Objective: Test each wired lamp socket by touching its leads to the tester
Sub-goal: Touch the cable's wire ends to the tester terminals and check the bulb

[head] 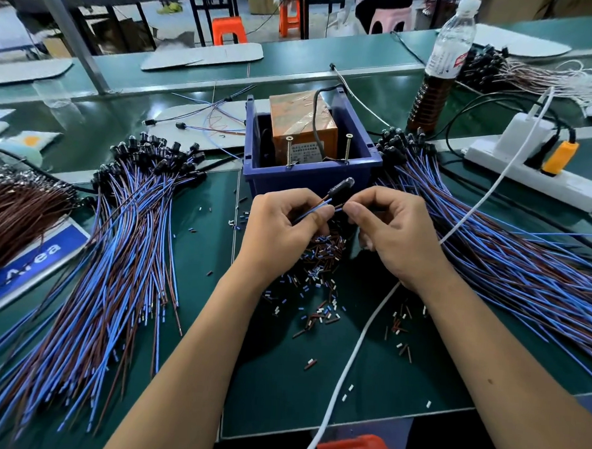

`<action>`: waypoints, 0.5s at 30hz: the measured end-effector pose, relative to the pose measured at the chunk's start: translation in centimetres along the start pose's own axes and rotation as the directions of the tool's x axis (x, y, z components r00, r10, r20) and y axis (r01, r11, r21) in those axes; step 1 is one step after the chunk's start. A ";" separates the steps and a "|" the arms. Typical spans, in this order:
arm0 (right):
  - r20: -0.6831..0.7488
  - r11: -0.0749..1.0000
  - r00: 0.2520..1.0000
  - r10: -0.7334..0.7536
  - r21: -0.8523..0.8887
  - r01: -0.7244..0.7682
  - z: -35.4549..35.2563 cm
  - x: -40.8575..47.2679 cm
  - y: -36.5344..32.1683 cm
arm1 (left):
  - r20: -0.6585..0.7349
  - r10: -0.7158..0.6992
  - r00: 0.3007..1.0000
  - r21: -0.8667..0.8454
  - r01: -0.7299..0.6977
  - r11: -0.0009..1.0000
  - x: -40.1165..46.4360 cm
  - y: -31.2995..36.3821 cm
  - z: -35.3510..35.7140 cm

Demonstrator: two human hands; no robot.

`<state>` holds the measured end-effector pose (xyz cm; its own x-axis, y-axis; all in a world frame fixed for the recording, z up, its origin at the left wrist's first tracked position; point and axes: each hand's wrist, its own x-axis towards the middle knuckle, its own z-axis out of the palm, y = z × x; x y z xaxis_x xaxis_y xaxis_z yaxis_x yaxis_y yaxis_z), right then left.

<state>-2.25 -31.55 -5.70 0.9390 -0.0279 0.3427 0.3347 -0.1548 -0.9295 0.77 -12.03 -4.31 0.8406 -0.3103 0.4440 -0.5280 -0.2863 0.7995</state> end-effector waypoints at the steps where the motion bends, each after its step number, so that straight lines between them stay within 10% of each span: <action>1: -0.004 1.000 1.000 -0.005 -0.001 0.005 0.0 0.0 -0.1 | -0.003 -0.010 1.000 -0.017 0.010 1.000 0.0 0.1 0.0; 15: -0.119 0.892 0.989 0.093 0.450 -0.030 3.1 -0.5 -2.1 | -0.146 -0.098 0.984 -0.238 0.061 0.969 -0.4 1.4 1.7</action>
<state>-3.13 -28.12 -4.38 0.9499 -0.1596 0.2687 0.3065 0.3072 -0.9009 -0.55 -13.90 -4.06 0.8967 -0.1448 0.4183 -0.4320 -0.0802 0.8983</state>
